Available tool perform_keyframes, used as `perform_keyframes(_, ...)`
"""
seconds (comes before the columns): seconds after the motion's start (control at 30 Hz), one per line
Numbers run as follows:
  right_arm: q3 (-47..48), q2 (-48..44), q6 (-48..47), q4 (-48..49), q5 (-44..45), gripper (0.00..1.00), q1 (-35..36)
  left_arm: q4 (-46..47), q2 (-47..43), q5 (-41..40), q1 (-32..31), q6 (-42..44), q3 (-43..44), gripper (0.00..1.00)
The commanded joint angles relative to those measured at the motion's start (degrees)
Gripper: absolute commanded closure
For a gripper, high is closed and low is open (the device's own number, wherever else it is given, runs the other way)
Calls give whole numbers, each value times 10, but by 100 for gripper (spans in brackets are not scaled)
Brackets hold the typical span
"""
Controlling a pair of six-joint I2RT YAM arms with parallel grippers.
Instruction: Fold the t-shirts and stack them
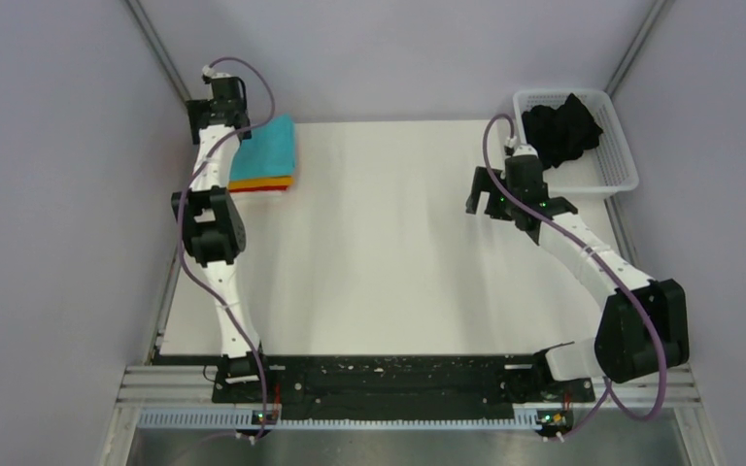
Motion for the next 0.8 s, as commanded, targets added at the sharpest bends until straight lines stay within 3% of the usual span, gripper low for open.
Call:
perform_keyframes(0.0, 18, -19, 4, 13, 12, 1, -6, -19, -101, 93, 0, -102, -27, 1)
perform_keyframes(0.17, -9, -54, 10, 14, 34, 1, -6, -15, -217, 197, -12, -181, -146, 1)
perform_keyframes(0.37, -86, -118, 33, 33, 29, 1, -7, 113, -490, 312, -40, -302, -514, 1)
perform_keyframes(0.53, -160, -180, 47, 52, 62, 1, -7, 167, -713, 258, -95, -352, -783, 1)
perform_keyframes(0.77, -267, -236, 97, 106, 88, 1, -6, 96, -929, 228, -96, -393, -942, 1)
